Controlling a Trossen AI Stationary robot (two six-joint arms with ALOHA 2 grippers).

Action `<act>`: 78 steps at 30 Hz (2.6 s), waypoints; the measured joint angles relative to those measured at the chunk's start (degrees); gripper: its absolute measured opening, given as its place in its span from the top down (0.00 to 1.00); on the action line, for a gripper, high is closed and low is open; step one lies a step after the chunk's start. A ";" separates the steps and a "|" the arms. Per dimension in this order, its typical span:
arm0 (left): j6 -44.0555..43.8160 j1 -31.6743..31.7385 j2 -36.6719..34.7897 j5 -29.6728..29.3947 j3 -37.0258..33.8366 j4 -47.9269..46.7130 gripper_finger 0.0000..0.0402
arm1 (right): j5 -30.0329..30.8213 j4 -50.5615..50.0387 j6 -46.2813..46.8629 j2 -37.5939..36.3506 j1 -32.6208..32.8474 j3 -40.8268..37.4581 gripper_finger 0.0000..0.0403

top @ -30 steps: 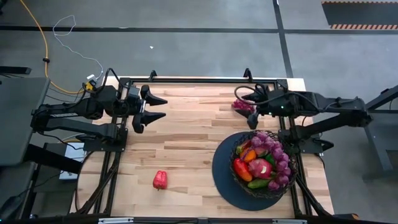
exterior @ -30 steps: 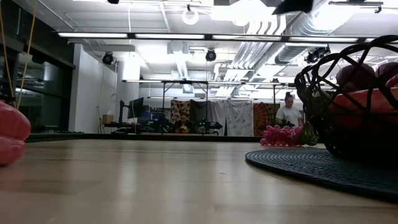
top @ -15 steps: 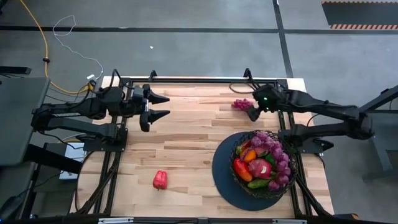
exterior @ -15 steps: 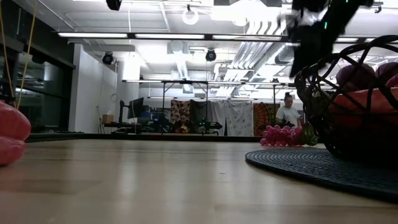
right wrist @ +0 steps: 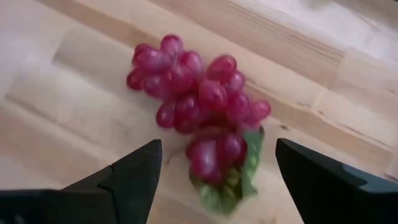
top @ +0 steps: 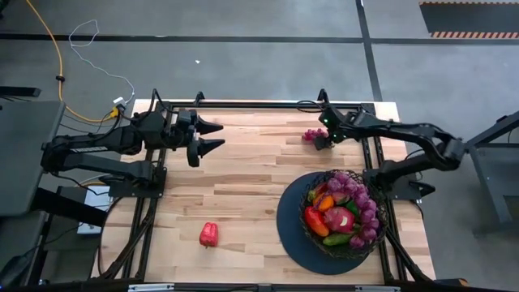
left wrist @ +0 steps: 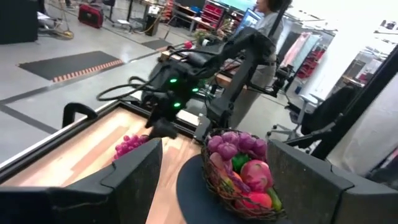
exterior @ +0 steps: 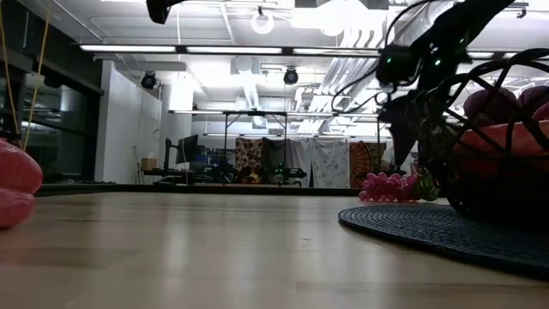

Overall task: Build produce basket
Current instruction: Put the purple grapes into the basket

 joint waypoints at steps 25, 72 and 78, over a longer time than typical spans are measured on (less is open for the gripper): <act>-2.01 2.45 -0.07 4.08 0.00 0.01 0.31 | 4.42 10.16 -11.14 15.60 -1.16 0.21 0.33; 7.52 2.23 -0.07 4.05 0.02 8.05 0.31 | -10.66 29.99 -8.99 -30.00 21.25 1.71 0.73; 7.54 2.26 -0.07 4.50 0.04 9.96 0.31 | -14.28 13.47 -8.45 -25.54 26.08 11.86 0.73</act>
